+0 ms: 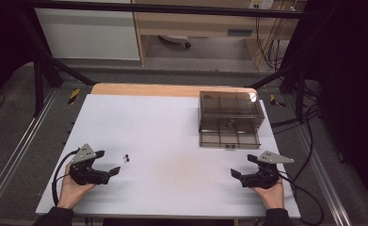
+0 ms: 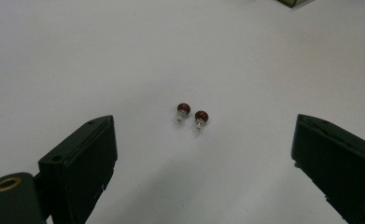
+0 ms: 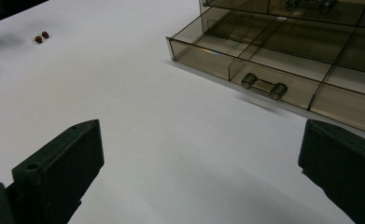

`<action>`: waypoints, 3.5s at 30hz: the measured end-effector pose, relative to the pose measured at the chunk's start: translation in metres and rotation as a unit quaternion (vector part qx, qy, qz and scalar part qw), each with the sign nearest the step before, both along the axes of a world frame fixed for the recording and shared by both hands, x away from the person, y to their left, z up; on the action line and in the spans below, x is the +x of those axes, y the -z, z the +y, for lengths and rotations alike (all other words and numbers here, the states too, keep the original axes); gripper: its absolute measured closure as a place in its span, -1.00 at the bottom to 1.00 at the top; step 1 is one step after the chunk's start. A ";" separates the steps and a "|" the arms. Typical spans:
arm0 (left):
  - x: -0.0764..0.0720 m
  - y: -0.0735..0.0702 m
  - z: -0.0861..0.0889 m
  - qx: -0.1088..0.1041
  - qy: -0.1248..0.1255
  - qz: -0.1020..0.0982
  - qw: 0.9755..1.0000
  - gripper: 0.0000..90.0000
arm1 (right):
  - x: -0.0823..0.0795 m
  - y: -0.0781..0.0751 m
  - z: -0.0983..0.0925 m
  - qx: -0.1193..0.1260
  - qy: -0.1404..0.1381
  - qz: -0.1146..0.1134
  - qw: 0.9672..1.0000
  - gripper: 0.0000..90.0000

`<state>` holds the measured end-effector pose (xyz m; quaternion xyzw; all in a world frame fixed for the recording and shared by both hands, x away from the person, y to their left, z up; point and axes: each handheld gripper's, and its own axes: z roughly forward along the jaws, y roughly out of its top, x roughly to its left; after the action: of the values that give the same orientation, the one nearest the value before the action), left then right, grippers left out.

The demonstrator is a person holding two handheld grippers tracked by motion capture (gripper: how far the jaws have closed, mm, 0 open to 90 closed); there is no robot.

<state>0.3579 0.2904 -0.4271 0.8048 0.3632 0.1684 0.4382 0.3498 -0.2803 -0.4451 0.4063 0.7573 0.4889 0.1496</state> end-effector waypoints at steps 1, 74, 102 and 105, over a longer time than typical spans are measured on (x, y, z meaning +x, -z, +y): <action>0.003 -0.002 0.000 0.000 -0.001 0.001 1.000 -0.84 | 0.000 0.000 0.000 0.000 0.002 0.002 1.000 -0.99; 0.052 0.019 -0.032 0.070 0.005 0.070 0.995 0.82 | 0.000 0.000 0.000 -0.005 0.001 0.010 1.000 -0.99; 0.035 -0.007 -0.061 0.041 -0.003 0.051 0.998 0.83 | 0.000 0.000 0.000 -0.008 0.001 0.012 1.000 -0.99; 0.034 -0.007 -0.066 0.042 -0.001 0.053 0.998 0.83 | 0.000 0.000 0.000 -0.009 0.002 0.013 1.000 -0.99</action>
<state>0.3918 0.2244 -0.4197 0.8300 0.3791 0.1409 0.3841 0.3501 -0.2802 -0.4455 0.4125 0.7627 0.4768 0.1445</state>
